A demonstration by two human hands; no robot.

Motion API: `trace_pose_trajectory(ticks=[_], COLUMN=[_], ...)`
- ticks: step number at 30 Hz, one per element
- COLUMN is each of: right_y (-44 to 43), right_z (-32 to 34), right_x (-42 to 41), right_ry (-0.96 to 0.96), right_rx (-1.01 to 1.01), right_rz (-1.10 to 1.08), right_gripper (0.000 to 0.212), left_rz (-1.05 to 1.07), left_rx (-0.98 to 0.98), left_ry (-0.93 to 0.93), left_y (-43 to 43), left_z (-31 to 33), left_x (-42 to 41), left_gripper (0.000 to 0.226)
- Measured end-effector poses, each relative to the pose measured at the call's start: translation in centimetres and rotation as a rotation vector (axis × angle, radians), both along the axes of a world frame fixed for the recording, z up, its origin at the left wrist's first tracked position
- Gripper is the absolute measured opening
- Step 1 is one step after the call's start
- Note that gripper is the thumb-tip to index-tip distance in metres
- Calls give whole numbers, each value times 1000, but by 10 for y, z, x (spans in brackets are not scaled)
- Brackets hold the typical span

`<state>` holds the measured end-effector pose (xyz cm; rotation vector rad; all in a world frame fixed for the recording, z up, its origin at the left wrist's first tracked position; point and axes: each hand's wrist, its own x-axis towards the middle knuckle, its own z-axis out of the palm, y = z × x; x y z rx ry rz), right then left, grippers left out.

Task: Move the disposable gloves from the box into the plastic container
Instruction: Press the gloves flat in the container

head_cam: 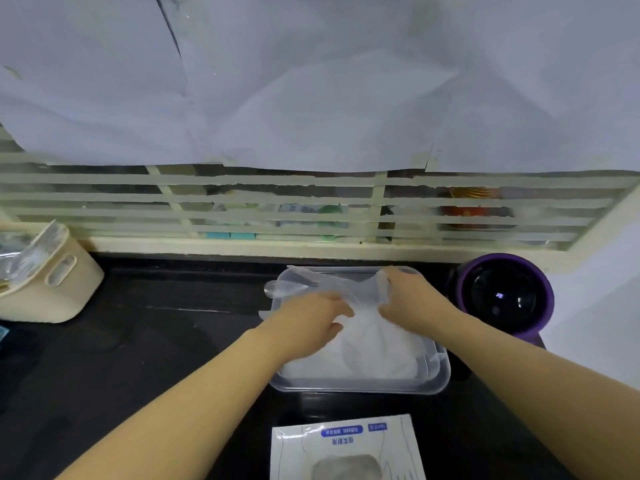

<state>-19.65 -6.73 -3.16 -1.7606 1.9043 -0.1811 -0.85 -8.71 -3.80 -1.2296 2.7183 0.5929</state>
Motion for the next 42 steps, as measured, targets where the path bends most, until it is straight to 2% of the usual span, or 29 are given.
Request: trace_pose_trajectory(ticks=[2, 4, 7, 8, 9, 11, 13, 15, 19, 24, 27, 30, 33, 37, 39, 42], right_y=[3, 8, 13, 13, 13, 12, 10, 7, 6, 9, 9, 8, 17, 57, 80, 107], right_z=[-7, -9, -2, 0, 1, -10, -28, -46, -66, -85, -83, -62, -24, 24, 31, 10], right_x=[0, -2, 1, 4, 7, 15, 19, 19, 18, 26, 28, 23, 19, 15, 18, 30], right_ry=[30, 100, 217, 213, 190, 131, 119, 110, 204, 409, 518, 462, 286, 66, 63, 145], right_rx=[1, -57, -374, -412, -384, -155, 96, 225, 357, 443, 432, 337, 85, -167, -170, -85], right_rz=[21, 38, 74, 127, 195, 285, 306, 290, 308, 320, 354, 394, 378, 503, 654, 875], right_gripper=[58, 68, 57, 49, 43, 41, 53, 72, 108, 114, 111, 97, 66, 25, 23, 27], left_rz=[33, 38, 34, 29, 22, 15, 33, 76, 250, 539, 620, 522, 310, 244, 161, -26], left_rx=[52, 82, 117, 134, 155, 200, 238, 300, 451, 614, 664, 712, 553, 379, 218, -13], left_ry=[-52, -110, -165, -171, -178, -185, -168, -135, -60, 37, -21, -115, -140, 169, 185, 30], left_y=[-8, -15, -19, -21, -22, -24, -23, -23, -26, -29, -31, -32, -23, 11, 29, 64], left_z=[-11, -20, -29, -32, -36, -43, -49, -54, -65, -79, -77, -53, -18, 16, 26, 39], left_x=[-2, -7, -12, -14, -15, -18, -21, -23, -23, -25, -27, -27, -20, -3, 8, 23], left_gripper=[38, 39, 40, 40, 41, 43, 49, 55, 69, 65, 72, 69, 57, 43, 36, 32])
